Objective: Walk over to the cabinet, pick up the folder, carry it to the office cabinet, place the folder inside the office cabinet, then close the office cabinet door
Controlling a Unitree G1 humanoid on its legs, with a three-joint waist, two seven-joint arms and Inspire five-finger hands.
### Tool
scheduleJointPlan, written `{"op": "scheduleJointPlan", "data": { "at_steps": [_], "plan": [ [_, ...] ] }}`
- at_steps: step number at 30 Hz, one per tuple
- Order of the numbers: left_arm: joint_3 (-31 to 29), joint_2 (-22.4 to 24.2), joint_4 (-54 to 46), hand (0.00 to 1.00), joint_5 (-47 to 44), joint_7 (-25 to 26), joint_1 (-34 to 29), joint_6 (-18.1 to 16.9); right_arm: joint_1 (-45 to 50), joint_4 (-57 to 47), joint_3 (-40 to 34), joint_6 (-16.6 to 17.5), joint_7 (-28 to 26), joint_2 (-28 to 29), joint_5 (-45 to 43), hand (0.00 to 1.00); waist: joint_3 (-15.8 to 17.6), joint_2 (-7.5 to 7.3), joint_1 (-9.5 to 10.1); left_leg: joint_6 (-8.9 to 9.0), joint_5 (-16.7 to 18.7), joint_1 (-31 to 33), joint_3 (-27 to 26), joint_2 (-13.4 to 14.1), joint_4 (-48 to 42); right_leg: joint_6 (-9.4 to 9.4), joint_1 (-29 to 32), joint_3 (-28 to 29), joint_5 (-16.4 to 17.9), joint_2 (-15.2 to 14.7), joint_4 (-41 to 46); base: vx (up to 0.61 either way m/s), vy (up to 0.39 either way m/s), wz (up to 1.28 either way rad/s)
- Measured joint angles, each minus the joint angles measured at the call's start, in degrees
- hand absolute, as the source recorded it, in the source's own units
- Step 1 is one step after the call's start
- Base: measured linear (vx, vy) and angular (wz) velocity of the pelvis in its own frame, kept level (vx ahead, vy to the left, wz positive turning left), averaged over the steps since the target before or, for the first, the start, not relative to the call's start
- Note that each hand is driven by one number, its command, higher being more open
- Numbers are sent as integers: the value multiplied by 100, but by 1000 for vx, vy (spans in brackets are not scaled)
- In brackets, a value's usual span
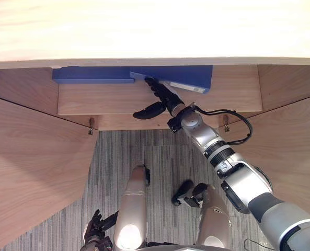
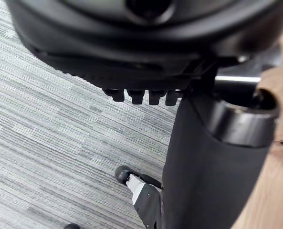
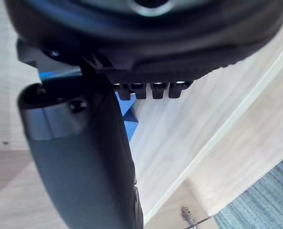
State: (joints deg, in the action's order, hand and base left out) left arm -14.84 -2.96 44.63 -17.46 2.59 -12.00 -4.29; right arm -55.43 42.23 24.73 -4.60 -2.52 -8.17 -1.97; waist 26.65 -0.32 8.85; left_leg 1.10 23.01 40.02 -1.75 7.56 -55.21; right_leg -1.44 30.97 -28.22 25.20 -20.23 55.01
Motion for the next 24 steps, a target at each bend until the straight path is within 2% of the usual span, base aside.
{"op": "scheduleJointPlan", "data": {
  "at_steps": [9, 15, 20, 24],
  "plan": [
    [-1, -10, 85, 100, 0, -22, 0, -12, 5, 360, -141, 262, -88, 87, 187, 100, -51, -93, 4, -1, 0, 13, -10, -9, -9, -3, 18, 10, -10, -11, 2, 0, 0, 0],
    [-1, -32, 81, 100, -2, -22, 0, -19, 17, 204, -35, 181, -88, 141, 270, 100, -42, -131, -20, -2, 0, 32, -13, -9, -18, -3, 36, 15, -10, -12, 7, 0, 0, 0],
    [0, -105, 88, 100, -2, -38, 0, -19, 139, -277, 180, 117, -306, -146, 469, 100, 9, -252, -37, -5, 2, 53, -31, -9, -24, -9, 69, 32, -13, -11, 3, 0, 0, 0],
    [0, -121, 104, 100, -2, -61, 0, -29, 135, -338, 167, 116, -357, -327, 470, 100, 8, -269, -33, -8, 4, 46, -38, -8, -31, -15, 66, 44, -25, -10, -2, 0, 0, 0]
  ]
}}
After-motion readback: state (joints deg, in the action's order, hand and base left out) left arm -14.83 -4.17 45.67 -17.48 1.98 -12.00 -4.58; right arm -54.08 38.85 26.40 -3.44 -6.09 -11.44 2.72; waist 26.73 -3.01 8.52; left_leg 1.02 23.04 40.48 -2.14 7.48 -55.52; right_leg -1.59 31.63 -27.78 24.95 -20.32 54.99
